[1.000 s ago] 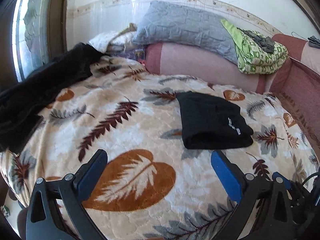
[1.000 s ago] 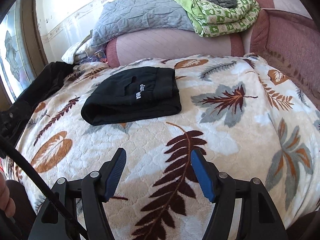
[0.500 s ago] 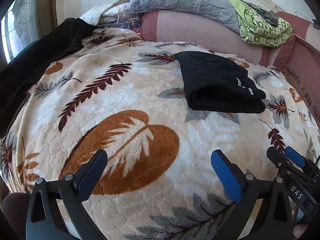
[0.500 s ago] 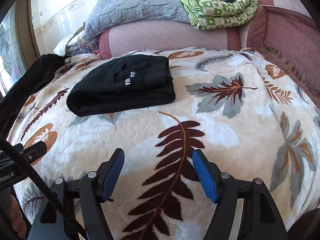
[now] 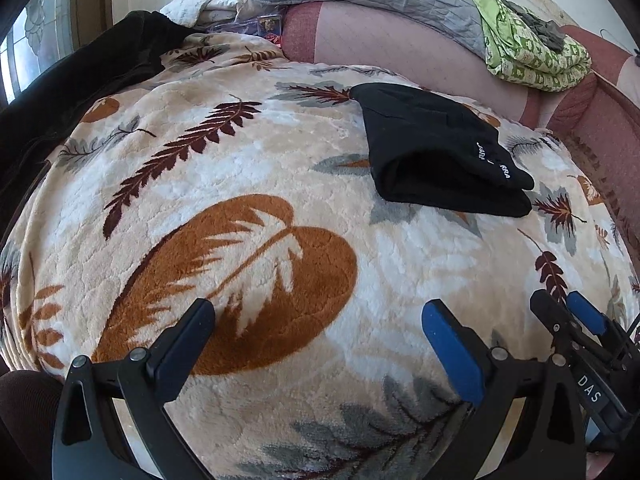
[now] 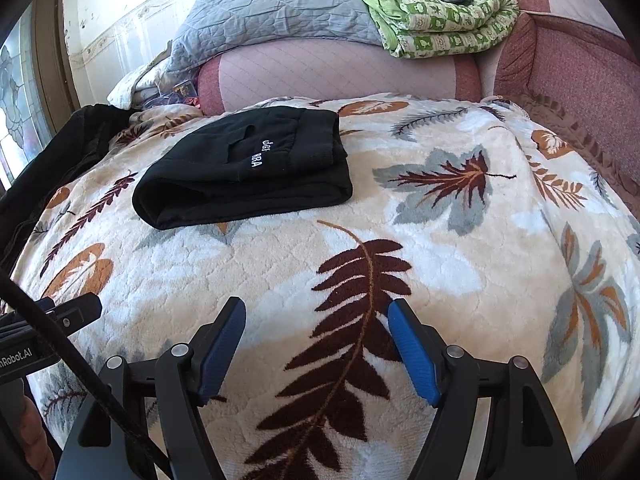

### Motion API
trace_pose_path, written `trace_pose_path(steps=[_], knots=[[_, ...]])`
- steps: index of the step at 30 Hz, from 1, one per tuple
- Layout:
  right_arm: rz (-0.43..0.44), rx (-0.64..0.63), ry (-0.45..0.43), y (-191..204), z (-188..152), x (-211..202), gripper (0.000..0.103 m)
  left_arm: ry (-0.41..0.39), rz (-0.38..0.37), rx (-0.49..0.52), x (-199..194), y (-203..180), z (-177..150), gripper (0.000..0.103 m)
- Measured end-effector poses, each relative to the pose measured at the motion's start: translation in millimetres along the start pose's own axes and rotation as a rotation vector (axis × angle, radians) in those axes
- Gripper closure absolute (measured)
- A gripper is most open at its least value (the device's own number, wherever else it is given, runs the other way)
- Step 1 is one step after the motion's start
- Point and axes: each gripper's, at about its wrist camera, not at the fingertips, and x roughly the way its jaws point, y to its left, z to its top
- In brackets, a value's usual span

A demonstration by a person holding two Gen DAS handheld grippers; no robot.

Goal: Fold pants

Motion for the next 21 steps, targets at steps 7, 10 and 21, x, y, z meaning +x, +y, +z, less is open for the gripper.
trace_pose_path(steps=[7,10,21], knots=[[-0.004,-0.009,0.001,0.5,-1.1,0.5,0.024,0.003,-0.003,0.001,0.3,-0.3,0.1,0.000],[-0.004,-0.009,0.000,0.8,-1.0,0.5,0.023,0.005,-0.003,0.003,0.5,-0.1,-0.5,0.000],[-0.004,-0.011,0.001,1.1,-1.1,0.8,0.022,0.008,0.001,0.011,2.9,-1.1,-1.9,0.000]])
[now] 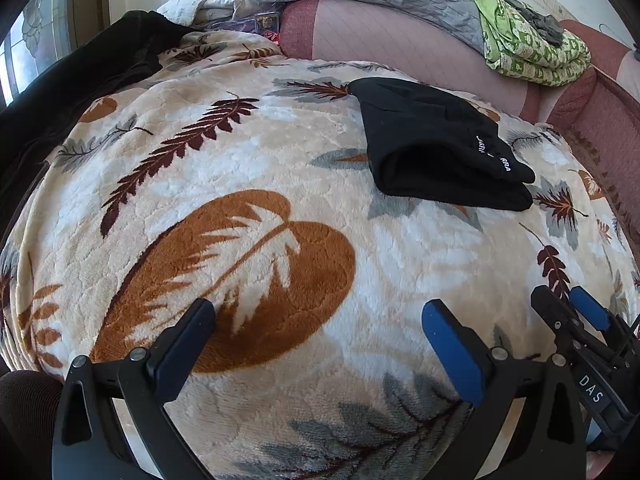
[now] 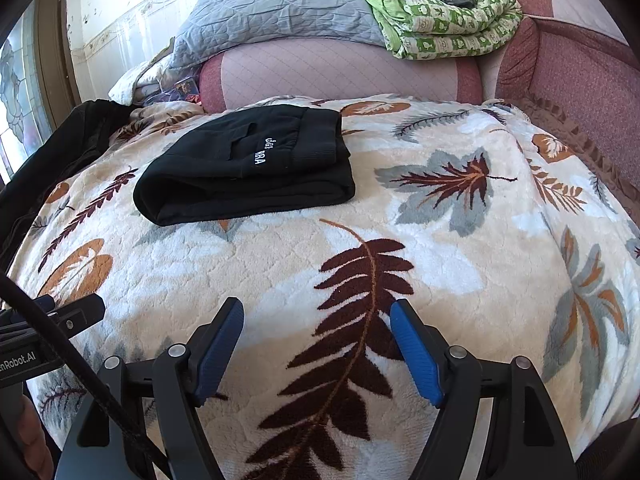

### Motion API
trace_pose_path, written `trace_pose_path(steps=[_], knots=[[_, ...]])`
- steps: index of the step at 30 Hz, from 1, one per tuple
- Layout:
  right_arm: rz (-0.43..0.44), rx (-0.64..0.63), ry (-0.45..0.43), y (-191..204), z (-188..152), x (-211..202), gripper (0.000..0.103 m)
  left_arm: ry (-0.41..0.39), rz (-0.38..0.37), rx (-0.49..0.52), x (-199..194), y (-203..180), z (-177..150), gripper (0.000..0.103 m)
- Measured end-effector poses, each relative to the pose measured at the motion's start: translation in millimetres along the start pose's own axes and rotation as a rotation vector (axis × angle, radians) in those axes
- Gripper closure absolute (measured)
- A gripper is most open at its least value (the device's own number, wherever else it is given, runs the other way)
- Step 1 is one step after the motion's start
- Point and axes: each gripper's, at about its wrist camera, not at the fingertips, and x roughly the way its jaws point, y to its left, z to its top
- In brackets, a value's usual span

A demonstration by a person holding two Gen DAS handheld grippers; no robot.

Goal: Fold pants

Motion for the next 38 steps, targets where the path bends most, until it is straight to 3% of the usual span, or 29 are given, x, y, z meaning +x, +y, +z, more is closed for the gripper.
trace_pose_path(steps=[38], knots=[[0.000,-0.008,0.000,1.7,0.2,-1.2,0.021,-0.008,0.007,0.023,0.9,-1.5,-2.6,0.000]])
